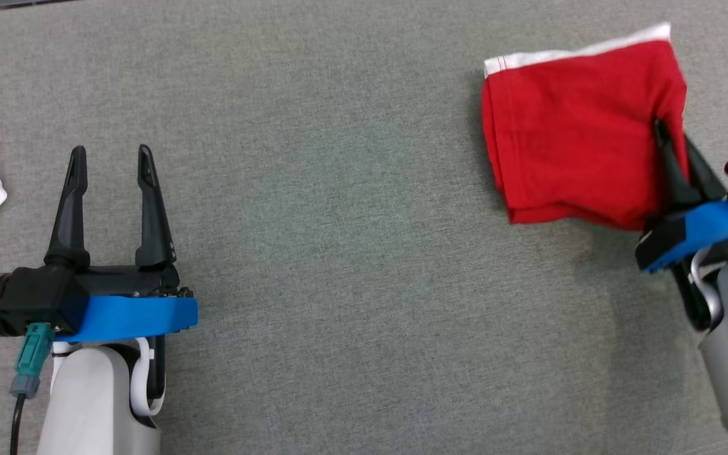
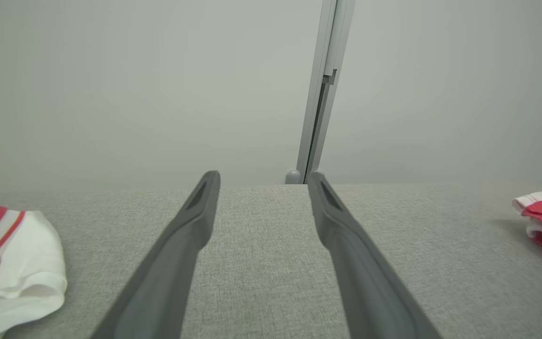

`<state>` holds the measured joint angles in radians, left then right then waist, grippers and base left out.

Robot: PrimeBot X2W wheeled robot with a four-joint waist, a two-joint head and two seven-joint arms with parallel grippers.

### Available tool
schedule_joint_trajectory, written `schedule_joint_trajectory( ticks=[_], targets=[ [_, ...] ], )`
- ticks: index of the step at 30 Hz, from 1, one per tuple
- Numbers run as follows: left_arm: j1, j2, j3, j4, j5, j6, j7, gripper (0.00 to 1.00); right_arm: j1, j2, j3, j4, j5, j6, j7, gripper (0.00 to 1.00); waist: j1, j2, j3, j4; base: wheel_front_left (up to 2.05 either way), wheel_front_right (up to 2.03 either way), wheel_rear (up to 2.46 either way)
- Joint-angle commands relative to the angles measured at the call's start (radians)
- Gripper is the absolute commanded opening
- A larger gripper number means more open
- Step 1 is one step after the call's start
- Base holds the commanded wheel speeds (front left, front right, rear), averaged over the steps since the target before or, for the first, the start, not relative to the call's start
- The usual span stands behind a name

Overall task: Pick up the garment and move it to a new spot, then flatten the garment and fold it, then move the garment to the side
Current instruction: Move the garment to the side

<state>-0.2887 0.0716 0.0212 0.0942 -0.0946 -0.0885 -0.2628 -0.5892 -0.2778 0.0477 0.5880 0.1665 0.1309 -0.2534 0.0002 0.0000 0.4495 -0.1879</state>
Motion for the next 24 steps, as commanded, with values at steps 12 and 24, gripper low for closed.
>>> schedule_joint_trajectory(
  ticks=[12,24],
  targets=[
    [-0.063,0.017,-0.015,-0.051,0.026,-0.016,-0.003,1.0,-0.255,-0.22,0.033,0.078,-0.046,0.0,0.107,0.0,-0.0002,0.0,0.113,0.04,0.0,0.0,0.0],
    [-0.103,0.023,-0.019,-0.073,0.027,-0.022,-0.003,1.0,-0.411,-0.335,-0.034,0.258,-0.107,0.0,0.129,0.0,-0.0002,0.0,0.182,0.074,0.0,0.0,0.0]
  ],
)
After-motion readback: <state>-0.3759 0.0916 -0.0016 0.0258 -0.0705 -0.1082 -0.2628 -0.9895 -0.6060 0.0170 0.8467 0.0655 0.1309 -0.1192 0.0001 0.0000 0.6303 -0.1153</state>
